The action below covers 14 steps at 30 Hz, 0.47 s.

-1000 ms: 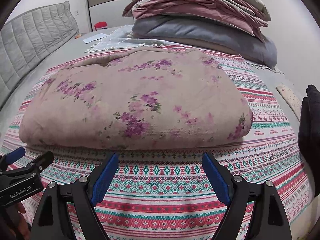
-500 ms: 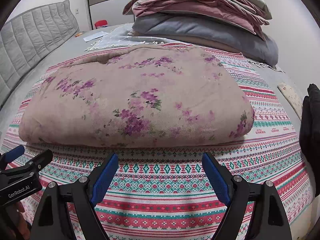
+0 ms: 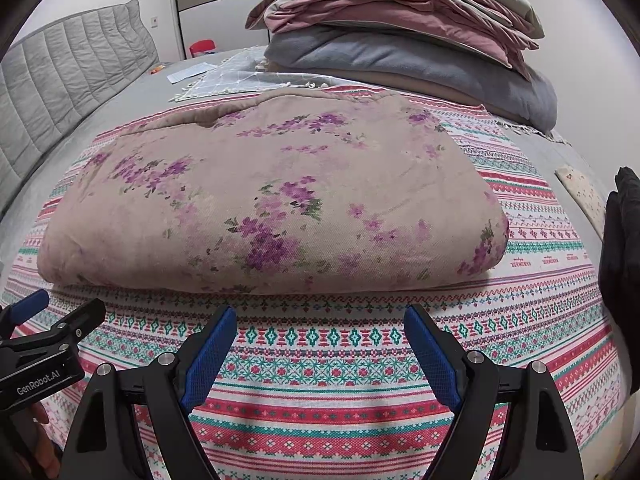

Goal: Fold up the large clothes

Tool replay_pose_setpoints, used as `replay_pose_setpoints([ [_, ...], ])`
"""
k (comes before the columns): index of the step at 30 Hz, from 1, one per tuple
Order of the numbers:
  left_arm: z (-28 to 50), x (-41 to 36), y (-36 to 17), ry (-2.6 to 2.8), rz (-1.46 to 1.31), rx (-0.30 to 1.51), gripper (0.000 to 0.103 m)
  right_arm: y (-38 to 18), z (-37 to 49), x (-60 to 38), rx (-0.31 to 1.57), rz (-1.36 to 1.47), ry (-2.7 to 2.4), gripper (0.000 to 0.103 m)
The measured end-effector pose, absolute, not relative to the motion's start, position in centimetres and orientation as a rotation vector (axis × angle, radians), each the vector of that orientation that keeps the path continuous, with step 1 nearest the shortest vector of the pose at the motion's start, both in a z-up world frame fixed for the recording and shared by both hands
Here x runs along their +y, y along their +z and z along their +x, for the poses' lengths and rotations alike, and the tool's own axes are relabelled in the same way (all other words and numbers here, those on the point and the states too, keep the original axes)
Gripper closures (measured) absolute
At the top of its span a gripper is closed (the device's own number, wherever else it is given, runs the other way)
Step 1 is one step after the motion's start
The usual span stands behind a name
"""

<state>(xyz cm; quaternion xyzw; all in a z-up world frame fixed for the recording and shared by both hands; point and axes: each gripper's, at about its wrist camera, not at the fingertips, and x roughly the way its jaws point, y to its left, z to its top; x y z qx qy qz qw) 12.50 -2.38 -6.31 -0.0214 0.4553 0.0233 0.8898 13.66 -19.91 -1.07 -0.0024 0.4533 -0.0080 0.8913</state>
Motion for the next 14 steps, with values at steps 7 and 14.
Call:
replay_pose_setpoints([
  [7, 12.55, -2.26, -6.54, 0.044, -0.046, 0.959, 0.001, -1.16, 13.60, -19.94, 0.943, -0.009, -0.015, 0.016],
  [14, 12.55, -1.94, -6.87, 0.030, -0.059, 0.974, 0.001, -1.32, 13.57, -20.05, 0.945, -0.009, -0.012, 0.016],
])
